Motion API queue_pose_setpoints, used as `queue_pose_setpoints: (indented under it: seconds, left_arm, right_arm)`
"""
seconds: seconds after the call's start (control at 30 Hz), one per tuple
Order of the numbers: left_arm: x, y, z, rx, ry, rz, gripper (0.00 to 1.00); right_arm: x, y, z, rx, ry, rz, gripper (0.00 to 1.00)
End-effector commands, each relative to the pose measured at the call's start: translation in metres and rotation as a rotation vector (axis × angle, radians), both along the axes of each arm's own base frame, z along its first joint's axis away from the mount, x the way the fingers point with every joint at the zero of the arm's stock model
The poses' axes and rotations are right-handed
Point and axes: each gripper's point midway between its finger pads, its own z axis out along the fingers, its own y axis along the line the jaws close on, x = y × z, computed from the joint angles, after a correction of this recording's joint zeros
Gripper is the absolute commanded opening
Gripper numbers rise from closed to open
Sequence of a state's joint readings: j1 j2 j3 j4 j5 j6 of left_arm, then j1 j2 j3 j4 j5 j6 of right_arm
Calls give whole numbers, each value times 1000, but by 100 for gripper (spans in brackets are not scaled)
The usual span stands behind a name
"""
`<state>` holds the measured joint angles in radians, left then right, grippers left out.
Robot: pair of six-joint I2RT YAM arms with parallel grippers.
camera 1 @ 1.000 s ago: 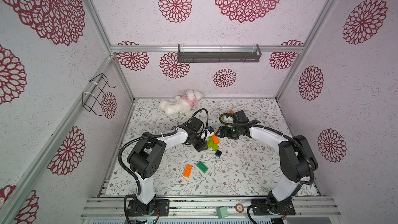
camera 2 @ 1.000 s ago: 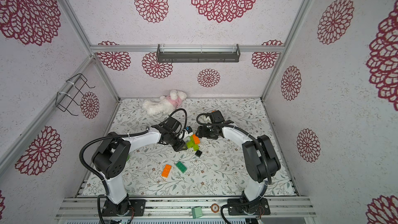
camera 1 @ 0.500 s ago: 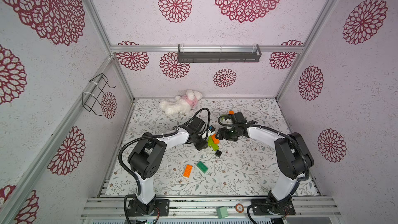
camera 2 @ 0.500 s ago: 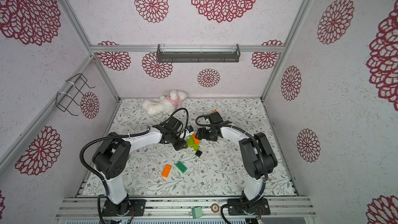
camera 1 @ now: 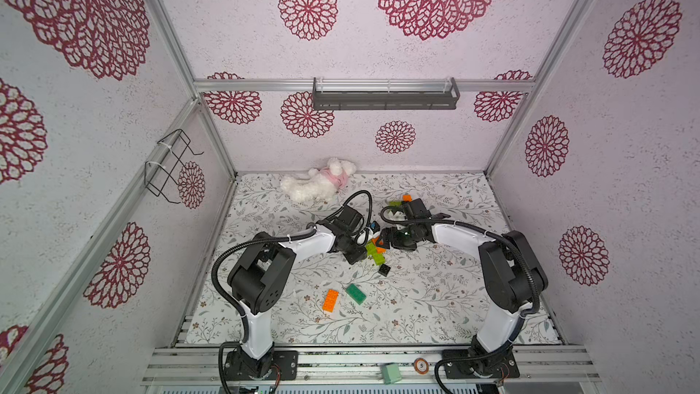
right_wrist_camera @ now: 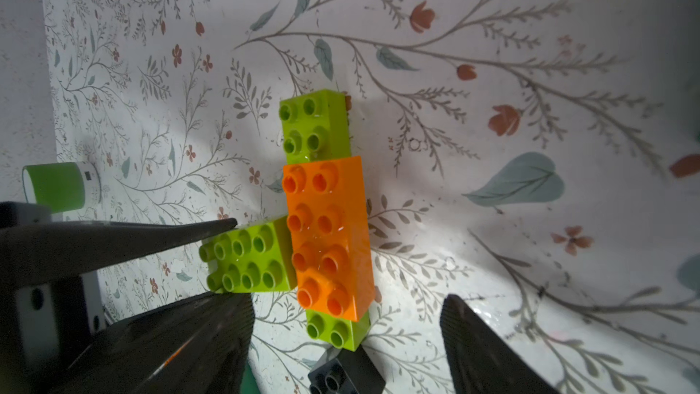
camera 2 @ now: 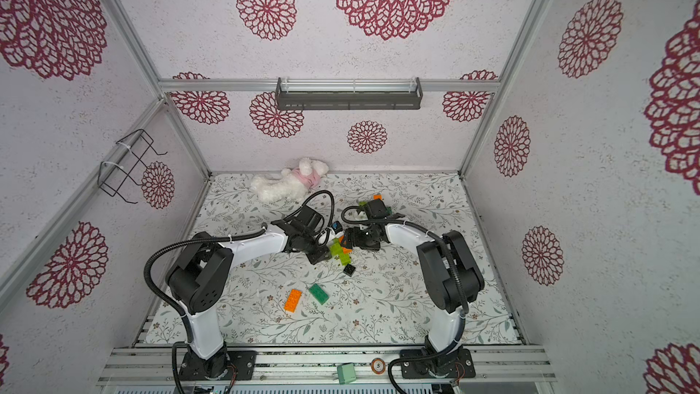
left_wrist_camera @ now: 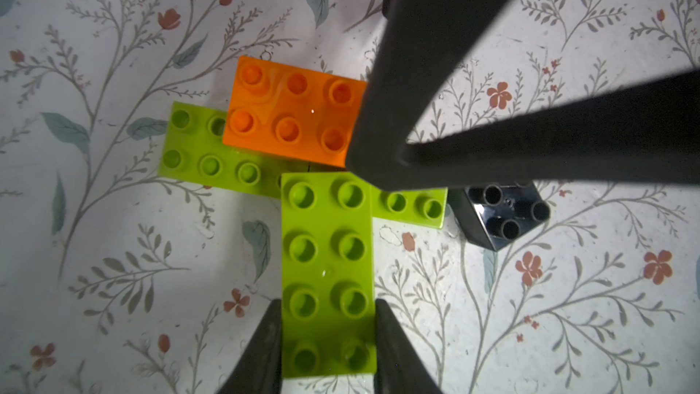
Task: Assemble a small pinwheel with lego
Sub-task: Assemble the lego brick with the lego brick.
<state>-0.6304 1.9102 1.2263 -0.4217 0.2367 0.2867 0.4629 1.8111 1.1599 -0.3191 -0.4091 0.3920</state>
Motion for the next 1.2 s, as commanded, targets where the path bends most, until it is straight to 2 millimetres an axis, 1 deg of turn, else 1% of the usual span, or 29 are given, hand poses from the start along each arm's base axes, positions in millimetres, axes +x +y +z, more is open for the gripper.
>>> queue_pose_setpoints:
  seconds: [0.0, 0.17, 0.43, 0.97, 1.0, 1.17]
  left_arm:
    - [-2, -10, -2, -9, 3, -55, 19]
    - [-8, -13, -4, -5, 12, -77, 20]
    - [-6, -14, -6, 9, 1, -75, 22]
    - [-9, -18, -7, 14, 4, -83, 24]
    - [-11, -16, -23, 35, 31, -80, 24]
    - [-8, -16, -28, 48, 35, -64, 24]
  right_arm:
    - [-4, 4, 3, 8, 2, 33, 81]
    - [-5, 4, 3, 10, 3, 38, 81]
    - [-7, 0, -3, -15, 11, 33, 79]
    - [-15, -8, -25, -104, 36, 35, 78]
    - [-15, -9, -26, -110, 38, 32, 78]
    - [-16, -12, -29, -133, 38, 24, 77]
